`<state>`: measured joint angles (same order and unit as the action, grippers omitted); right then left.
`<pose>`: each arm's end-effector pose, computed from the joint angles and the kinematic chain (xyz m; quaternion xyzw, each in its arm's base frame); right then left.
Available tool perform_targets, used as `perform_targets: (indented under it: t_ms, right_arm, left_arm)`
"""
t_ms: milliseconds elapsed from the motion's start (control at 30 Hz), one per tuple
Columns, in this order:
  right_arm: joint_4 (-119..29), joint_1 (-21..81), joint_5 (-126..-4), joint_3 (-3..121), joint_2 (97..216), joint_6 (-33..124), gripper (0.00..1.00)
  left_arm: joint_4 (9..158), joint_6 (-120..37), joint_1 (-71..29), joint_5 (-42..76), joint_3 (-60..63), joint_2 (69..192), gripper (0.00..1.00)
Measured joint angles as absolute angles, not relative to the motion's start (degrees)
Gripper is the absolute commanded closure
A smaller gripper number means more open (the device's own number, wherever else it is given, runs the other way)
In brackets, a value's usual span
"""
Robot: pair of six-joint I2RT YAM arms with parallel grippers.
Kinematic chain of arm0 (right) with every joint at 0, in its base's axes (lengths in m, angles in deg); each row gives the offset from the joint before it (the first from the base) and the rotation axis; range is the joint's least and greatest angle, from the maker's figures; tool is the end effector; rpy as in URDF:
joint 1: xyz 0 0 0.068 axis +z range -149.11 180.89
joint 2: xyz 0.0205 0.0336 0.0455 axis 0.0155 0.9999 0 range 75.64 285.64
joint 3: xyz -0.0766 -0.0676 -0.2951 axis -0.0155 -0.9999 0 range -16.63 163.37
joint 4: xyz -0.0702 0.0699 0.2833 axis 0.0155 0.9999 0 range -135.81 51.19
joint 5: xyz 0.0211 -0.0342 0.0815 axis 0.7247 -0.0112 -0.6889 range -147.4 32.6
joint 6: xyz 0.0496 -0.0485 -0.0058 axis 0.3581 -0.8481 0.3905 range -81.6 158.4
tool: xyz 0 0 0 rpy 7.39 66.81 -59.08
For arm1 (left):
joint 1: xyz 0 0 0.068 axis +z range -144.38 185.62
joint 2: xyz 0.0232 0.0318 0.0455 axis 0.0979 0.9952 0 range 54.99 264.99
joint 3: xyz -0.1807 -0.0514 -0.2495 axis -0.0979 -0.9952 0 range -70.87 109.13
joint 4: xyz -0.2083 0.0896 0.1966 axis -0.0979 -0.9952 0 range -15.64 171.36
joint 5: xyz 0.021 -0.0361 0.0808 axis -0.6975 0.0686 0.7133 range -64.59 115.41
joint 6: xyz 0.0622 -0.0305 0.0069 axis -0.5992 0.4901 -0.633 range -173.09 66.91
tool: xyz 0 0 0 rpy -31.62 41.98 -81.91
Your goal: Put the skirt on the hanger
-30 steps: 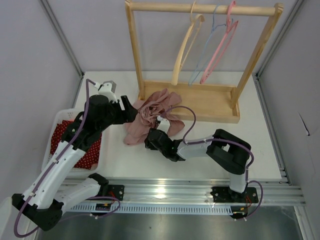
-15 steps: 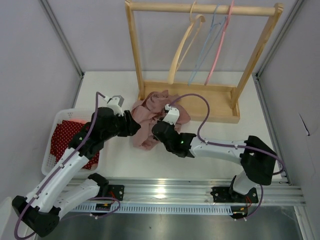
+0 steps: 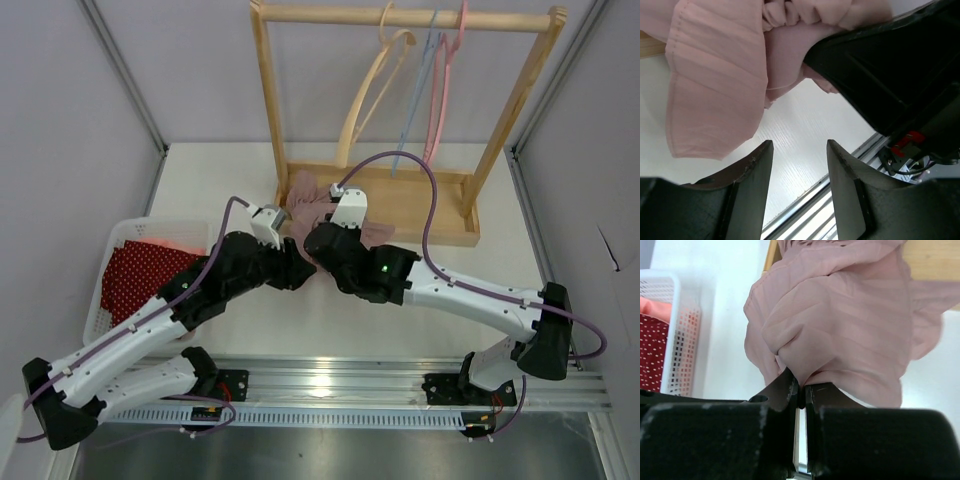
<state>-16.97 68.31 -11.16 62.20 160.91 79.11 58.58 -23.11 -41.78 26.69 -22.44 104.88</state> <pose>0.1829 0.3333 0.3793 -0.0131 0.8364 0.1375 0.5304 0.1567 -0.1686 0.3455 0.1212 0.8310 -0.3320 0.4295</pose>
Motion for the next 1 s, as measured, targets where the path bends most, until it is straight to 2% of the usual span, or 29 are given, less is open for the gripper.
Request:
perform_targets:
  t_ms: [267,400,633,767,833,867,900,1000]
  right_arm:
    - [-8.27,68.96,-10.0,71.08,160.56,74.45,1.0]
    - [-5.62,68.98,-9.81,75.01,160.52,72.57,1.0]
    - [-2.54,69.03,-9.89,78.99,159.91,70.45,1.0]
    - [-1.51,69.07,-10.46,79.62,158.81,70.26,1.0]
    - [-0.77,69.07,-10.81,79.62,158.11,70.28,1.0]
    - [-0.38,69.09,-11.09,79.64,157.72,70.3,1.0]
    - [0.02,69.14,-11.27,79.64,157.3,70.3,1.0]
    - [0.83,69.25,-11.58,79.86,156.12,70.34,1.0]
  left_arm:
    - [61.05,-22.04,-44.8,31.26,-23.62,106.21,0.47]
    - [62.64,-20.77,-47.92,31.81,-24.85,106.39,0.57]
    - [66.32,-16.99,-54.72,34.97,-25.99,109.64,0.66]
    - [68.46,-15.31,-54.7,38.36,-27.3,111.87,0.73]
    - [69.16,-14.37,-53.84,39.32,-27.58,113.01,0.71]
    - [69.59,-13.93,-53.25,39.94,-27.58,113.73,0.64]
    - [70.1,-13.56,-52.58,40.35,-27.6,114.41,0.62]
    - [71.98,-12.4,-50.48,40.26,-28.04,115.68,0.63]
